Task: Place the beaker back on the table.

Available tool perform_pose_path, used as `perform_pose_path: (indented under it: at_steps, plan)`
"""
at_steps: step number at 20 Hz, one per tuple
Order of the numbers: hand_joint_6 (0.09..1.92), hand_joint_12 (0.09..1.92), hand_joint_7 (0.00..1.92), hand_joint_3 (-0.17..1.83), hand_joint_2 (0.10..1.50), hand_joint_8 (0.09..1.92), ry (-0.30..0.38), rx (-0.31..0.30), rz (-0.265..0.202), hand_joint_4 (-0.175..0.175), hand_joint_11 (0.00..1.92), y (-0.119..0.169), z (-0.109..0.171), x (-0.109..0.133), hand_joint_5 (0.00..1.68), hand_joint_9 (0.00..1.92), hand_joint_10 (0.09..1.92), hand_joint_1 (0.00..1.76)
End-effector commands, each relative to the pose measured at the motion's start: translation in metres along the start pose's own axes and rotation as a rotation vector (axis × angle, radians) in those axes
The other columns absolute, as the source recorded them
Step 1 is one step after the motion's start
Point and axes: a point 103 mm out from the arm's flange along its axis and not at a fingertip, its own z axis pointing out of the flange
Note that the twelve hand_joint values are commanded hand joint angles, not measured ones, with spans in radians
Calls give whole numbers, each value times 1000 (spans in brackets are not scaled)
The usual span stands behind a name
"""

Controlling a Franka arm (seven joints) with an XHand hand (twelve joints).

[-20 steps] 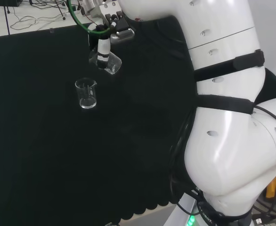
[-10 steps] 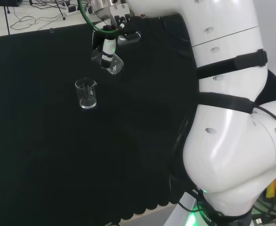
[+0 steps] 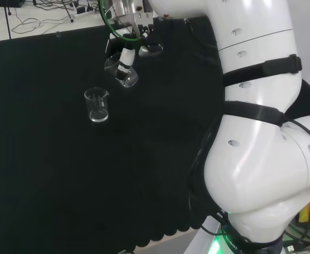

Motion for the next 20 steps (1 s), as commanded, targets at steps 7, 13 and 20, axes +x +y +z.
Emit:
perform_pose_path:
  at_steps: [7,13,20]
  plan:
    - [1232,1103,1067,1063,532,1266,157,-133,-76,-173,909,14,30,-18,990,1211,1144,1424]
    - [1226,1101,1064,1053,538,1267,220,-172,-79,-171,903,18,43,-31,992,1204,1146,1424]
    - [1213,1113,1059,1036,546,1262,244,-187,-65,-165,888,25,53,-44,997,1199,1141,1422]
